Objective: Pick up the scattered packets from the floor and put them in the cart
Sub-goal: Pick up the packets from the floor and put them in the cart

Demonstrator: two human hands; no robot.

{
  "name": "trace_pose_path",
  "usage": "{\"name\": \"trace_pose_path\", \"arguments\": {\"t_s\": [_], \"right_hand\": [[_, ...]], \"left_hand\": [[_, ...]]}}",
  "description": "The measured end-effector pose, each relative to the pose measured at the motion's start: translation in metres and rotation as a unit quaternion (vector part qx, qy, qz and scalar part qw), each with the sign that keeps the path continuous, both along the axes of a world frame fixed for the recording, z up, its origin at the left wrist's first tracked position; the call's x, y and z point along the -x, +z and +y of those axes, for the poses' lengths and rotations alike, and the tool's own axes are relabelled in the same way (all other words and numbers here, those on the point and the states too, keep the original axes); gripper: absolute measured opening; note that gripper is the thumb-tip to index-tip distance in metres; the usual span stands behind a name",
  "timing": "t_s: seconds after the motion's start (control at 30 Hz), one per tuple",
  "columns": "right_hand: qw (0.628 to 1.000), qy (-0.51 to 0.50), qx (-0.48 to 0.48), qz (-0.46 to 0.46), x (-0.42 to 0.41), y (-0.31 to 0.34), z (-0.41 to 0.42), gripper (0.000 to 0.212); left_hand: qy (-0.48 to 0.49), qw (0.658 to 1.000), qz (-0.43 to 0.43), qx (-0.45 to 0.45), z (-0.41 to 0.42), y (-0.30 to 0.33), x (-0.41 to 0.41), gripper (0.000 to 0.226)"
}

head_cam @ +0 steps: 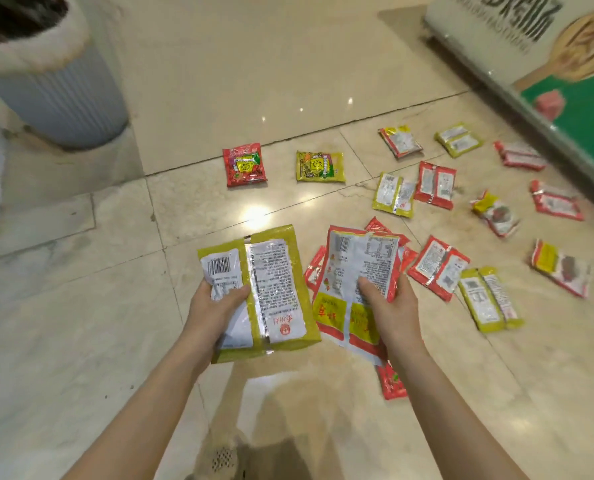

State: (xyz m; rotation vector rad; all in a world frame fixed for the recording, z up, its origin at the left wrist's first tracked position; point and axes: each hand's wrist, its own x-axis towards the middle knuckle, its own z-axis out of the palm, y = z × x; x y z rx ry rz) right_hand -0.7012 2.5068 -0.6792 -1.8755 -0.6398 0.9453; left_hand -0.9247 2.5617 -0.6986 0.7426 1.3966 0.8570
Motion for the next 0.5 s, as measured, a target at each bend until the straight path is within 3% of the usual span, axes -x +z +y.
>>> {"name": "trace_pose_path", "arguments": {"t_s": [0.13,0.3,0.5], "right_hand": [[0.999,-0.036,-0.019,0.003,-0.012,0.139,-0.024,0.032],[0.996,-0.069,-0.048,-0.008,-0.032,0.304,-0.066,0.022],[0.982,-0.145,-0.122,-0.027,-0.058,0.461,-0.144,0.018]], "left_hand": [[-0.036,0.999,-0.033,-0.024,-0.01,0.143,-0.029,0.026],[-0.11,0.992,-0.044,-0.051,-0.039,0.309,-0.065,0.026],[-0.178,0.977,-0.075,-0.089,-0.091,0.454,-0.109,0.028]]}}
